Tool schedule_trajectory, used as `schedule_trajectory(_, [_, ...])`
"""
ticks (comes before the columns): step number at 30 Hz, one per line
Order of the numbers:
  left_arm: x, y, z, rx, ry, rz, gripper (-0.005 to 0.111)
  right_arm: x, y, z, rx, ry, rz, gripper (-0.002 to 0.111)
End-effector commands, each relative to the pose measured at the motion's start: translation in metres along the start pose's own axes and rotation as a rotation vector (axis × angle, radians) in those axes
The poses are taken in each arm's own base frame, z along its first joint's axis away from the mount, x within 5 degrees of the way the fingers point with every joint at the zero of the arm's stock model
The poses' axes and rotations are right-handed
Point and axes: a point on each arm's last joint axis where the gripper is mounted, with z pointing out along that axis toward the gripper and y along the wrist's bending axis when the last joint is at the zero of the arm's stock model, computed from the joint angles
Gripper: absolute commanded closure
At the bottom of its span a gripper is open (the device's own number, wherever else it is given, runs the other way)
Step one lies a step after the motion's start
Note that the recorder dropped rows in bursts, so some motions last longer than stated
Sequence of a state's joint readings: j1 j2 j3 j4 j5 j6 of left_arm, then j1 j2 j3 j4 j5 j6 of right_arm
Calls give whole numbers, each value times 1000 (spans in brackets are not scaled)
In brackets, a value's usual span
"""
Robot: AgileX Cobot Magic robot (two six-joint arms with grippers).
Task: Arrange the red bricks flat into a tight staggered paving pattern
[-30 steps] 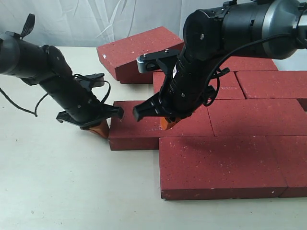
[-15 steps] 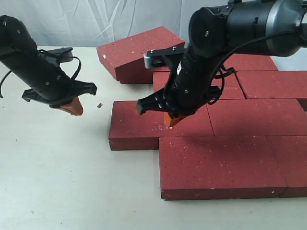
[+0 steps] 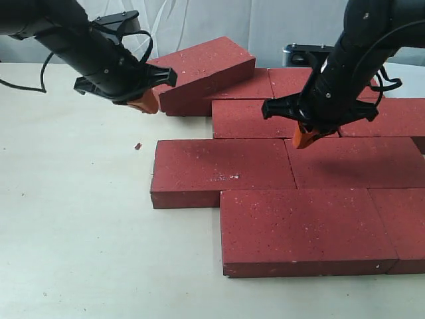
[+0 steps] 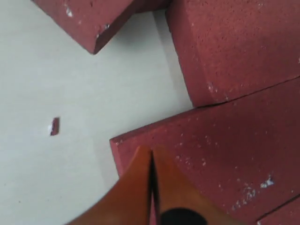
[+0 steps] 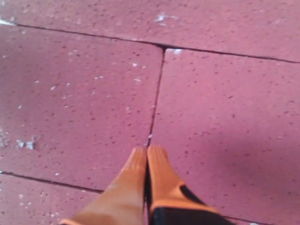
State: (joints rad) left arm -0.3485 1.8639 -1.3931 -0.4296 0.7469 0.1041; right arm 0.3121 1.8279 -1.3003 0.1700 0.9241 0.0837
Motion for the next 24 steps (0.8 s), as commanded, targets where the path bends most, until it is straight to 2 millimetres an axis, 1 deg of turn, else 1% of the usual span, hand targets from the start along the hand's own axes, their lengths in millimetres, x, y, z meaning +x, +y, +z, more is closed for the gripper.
schedule_trajectory(1, [-11, -9, 18, -1, 12, -10, 107, -4, -20, -7, 12, -15, 17, 109])
schedule_trajectory(3, [-17, -14, 28, 3, 17, -2, 107, -4, -24, -7, 12, -12, 30, 109])
schedule_trajectory(5, [-22, -18, 40, 5, 16, -5, 107, -4, -24, -7, 13, -12, 19, 109])
schedule_trajectory(6, [-26, -21, 53, 5, 23, -13, 107, -4, -24, -7, 13, -18, 14, 109])
schedule_trajectory(10, [-34, -30, 83, 17, 40, -49, 107, -6, -24, -7, 12, -42, 14, 109])
schedule_trajectory(15, [-32, -36, 113, 31, 73, -68, 107, -8, -24, -7, 13, -57, 12, 109])
schedule_trajectory(19, [-30, -37, 125, 40, 85, -79, 107, -8, -24, -7, 13, -59, 12, 109])
schedule_trajectory(24, [-32, -43, 127, 88, 64, -130, 107, -8, -24, -7, 13, -59, 11, 109])
